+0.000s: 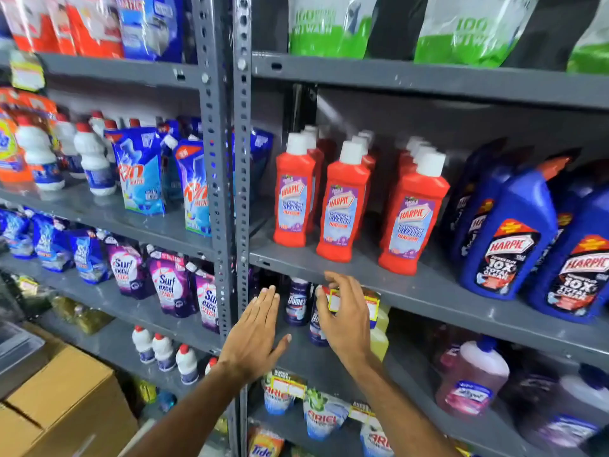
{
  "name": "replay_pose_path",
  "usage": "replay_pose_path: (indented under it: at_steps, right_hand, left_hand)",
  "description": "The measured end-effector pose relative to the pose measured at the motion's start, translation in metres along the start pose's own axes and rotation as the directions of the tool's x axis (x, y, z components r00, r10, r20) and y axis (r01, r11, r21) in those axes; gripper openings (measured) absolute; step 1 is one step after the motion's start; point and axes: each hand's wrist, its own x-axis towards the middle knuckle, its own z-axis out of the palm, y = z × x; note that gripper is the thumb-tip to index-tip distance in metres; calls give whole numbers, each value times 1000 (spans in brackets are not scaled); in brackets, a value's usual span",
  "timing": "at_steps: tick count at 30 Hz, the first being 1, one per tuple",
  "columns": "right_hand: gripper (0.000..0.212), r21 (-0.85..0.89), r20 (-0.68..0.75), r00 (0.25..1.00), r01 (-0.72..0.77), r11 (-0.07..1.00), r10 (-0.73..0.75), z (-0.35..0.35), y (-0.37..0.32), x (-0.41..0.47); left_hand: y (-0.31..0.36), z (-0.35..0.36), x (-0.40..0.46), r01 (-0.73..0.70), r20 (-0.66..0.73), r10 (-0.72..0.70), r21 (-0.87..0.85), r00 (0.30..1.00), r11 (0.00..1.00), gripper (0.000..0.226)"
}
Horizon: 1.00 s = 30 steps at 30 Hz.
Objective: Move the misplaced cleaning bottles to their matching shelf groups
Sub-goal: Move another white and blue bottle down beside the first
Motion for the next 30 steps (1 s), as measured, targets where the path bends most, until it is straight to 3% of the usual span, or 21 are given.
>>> replay_pose_path:
  at_steps: [3, 6, 13, 21, 27, 30]
  right_hand:
    - [19, -14, 82, 997, 12, 1000, -11, 11, 18, -33]
    - [18, -22, 141, 986, -90, 996, 92, 22, 45, -65]
    - [45, -46, 276, 896, -350, 936, 349, 62, 105, -119]
    - [68, -84, 185, 855, -478, 874, 485, 128, 161, -138]
    - [89, -6, 138, 813, -571, 821, 566, 165, 218, -131]
    - [80, -5, 208, 775, -609, 793, 597, 169, 233, -124]
  left_hand:
    - [1, 21, -13, 20, 67, -17, -45, 998, 999, 88]
    - [1, 40, -21, 47, 127, -39, -64, 991, 997, 89]
    - [-10, 118, -40, 86, 258, -45, -149, 965, 985, 88]
    - [-18, 211, -37, 115, 325, -67, -129, 943, 985, 95]
    - [-16, 240, -24, 86, 348, -51, -85, 936, 993, 93]
    - [-19, 256, -24, 42, 321, -26, -44, 947, 998, 91]
